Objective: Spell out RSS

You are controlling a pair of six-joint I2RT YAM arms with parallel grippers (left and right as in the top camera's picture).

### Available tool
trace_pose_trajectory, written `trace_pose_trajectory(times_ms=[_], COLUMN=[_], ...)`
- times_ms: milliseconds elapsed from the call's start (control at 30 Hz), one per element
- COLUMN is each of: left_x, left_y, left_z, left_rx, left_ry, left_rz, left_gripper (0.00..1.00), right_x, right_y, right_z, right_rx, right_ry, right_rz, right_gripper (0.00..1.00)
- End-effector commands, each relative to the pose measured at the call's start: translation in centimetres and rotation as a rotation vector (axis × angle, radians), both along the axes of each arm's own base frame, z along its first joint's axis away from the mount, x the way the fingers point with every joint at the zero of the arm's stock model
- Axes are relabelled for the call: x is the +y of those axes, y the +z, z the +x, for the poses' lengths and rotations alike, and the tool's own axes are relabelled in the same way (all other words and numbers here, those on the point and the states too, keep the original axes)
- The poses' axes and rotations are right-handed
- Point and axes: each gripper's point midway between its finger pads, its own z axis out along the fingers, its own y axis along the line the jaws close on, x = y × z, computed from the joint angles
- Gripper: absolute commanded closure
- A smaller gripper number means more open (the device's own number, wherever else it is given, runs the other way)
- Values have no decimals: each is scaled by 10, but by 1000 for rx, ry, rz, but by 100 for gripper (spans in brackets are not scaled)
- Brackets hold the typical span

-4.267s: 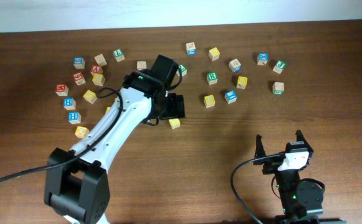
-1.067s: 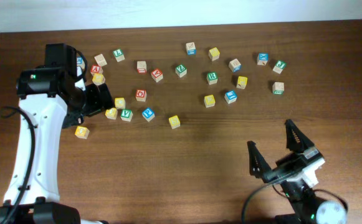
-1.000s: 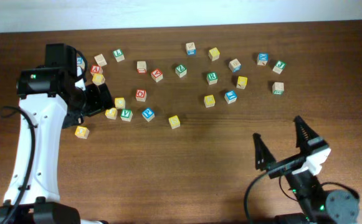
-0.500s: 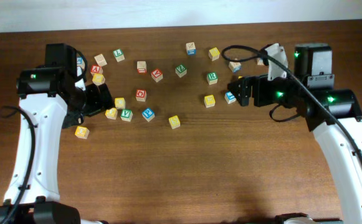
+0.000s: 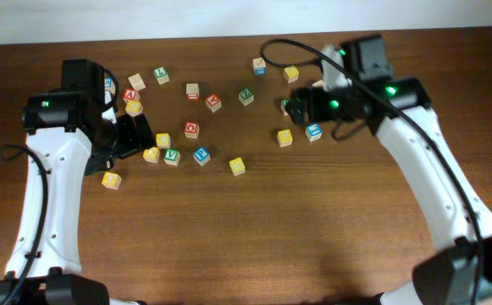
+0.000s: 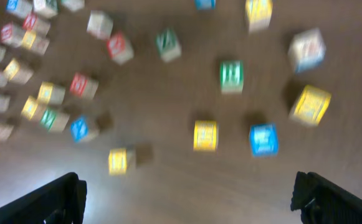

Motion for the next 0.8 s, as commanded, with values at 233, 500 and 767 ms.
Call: trace_pose_trajectory(times_ms=[233, 500, 767], left_x=[-1, -1, -1], left_y=[3, 3, 3], left_z=[1, 1, 1], left_rx=[-11, -11, -11], left_ry=[-8, -8, -8], left_rz=[-8, -8, -8], left_gripper=[1, 1, 1], right_x=[10, 18, 24], right_y=[-123, -191, -205], right_z=[143, 122, 101], right_rx=[-104, 52, 142], right_ry=[-91, -47, -2], right_rz=[-284, -329, -294], right_gripper=[6, 40, 50])
